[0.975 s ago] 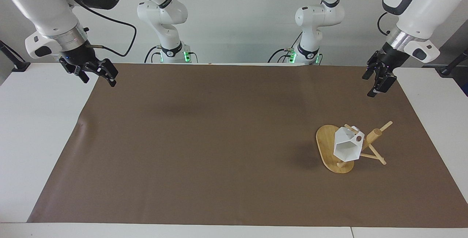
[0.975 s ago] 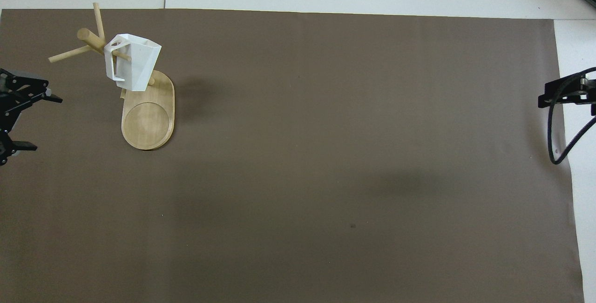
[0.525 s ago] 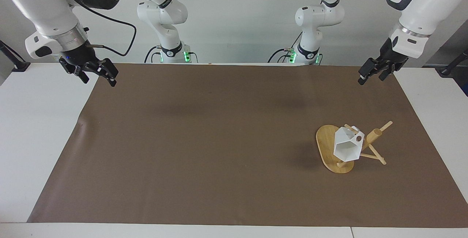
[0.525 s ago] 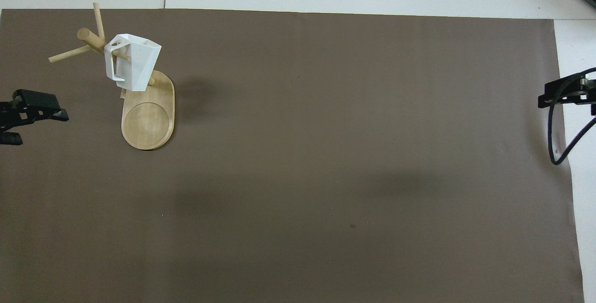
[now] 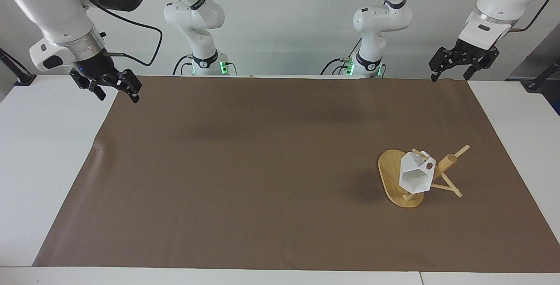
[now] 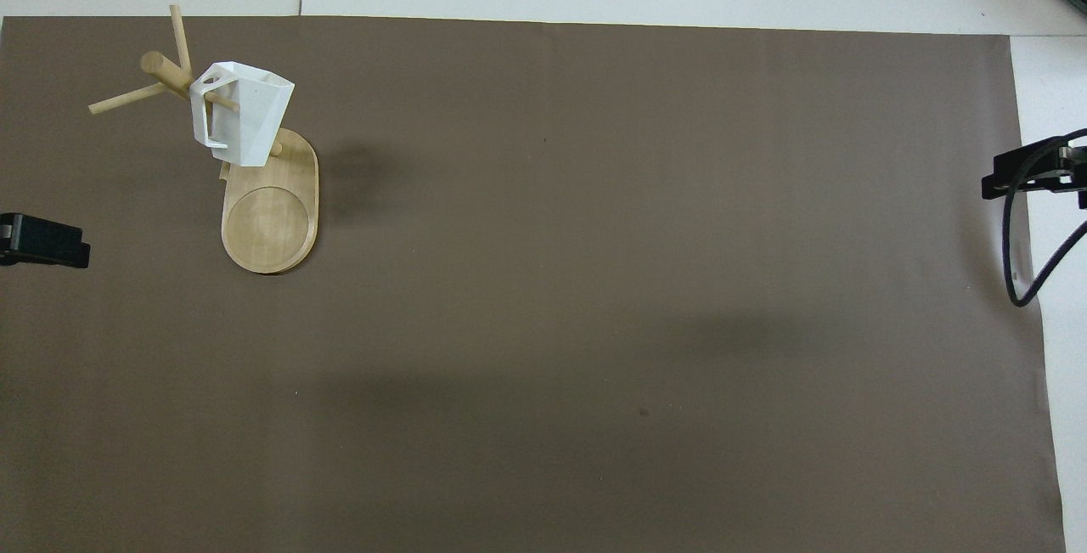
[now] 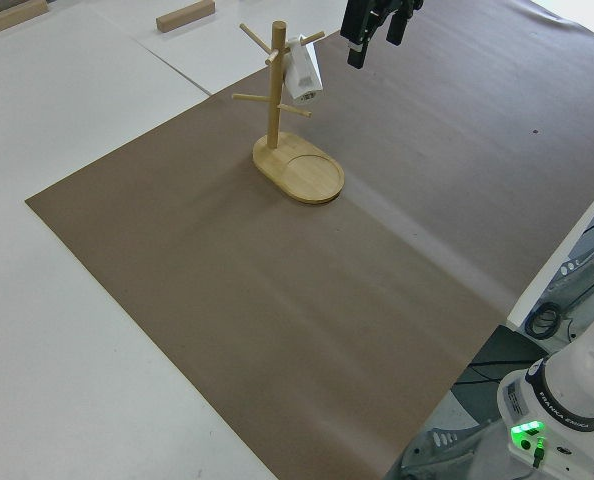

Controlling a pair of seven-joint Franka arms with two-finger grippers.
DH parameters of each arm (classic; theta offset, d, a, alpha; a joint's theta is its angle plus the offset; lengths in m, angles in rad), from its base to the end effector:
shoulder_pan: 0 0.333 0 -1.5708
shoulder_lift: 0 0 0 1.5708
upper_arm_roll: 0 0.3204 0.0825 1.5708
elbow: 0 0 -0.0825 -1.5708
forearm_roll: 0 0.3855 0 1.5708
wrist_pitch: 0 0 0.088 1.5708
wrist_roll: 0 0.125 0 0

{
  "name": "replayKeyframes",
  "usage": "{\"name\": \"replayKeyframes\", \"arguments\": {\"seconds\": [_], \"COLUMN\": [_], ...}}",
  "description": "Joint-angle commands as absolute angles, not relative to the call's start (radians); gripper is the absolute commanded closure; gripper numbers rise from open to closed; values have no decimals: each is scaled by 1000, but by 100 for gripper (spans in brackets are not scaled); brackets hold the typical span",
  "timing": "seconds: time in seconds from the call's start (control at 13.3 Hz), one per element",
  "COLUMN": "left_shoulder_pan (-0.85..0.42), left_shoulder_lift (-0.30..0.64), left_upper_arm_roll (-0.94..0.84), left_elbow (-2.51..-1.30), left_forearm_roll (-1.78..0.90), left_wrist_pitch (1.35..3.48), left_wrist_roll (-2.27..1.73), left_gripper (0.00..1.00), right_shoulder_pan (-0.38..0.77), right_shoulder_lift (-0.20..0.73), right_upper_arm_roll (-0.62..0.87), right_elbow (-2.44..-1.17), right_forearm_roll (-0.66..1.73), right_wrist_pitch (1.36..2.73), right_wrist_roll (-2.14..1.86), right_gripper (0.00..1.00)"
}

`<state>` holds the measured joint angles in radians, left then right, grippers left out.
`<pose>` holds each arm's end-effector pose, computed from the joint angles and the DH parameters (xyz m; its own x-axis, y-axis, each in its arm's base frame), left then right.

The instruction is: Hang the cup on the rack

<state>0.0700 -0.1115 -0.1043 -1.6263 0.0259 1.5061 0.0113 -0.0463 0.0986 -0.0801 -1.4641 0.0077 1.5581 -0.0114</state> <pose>0.5134 -0.0174 0.6385 0.9990 -0.0432 -0.0097 -0.0435 -0.9984 -0.0373 0.5815 -0.0705 0.6041 0.9934 -0.1143 -0.0043 -0.1143 -0.9934 0.0001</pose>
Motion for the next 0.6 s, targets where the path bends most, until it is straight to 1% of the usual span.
{"name": "replayKeyframes", "arguments": {"seconds": [0.0,0.53], "left_shoulder_pan": [64,54], "left_shoulder_lift": [-93,-101], "left_upper_arm_roll": [-101,-100], "left_elbow": [-1620,-1629], "left_forearm_roll": [28,28], "left_wrist_pitch": [1496,1489], "left_wrist_roll": [28,32], "left_gripper": [0,0], "right_shoulder_pan": [-48,-48], "right_shoulder_lift": [84,83], "right_upper_arm_roll": [-87,-95], "right_elbow": [-1477,-1479], "right_forearm_roll": [2,2], "right_wrist_pitch": [1568,1566], "right_wrist_roll": [-29,-35], "right_gripper": [0,0]}}
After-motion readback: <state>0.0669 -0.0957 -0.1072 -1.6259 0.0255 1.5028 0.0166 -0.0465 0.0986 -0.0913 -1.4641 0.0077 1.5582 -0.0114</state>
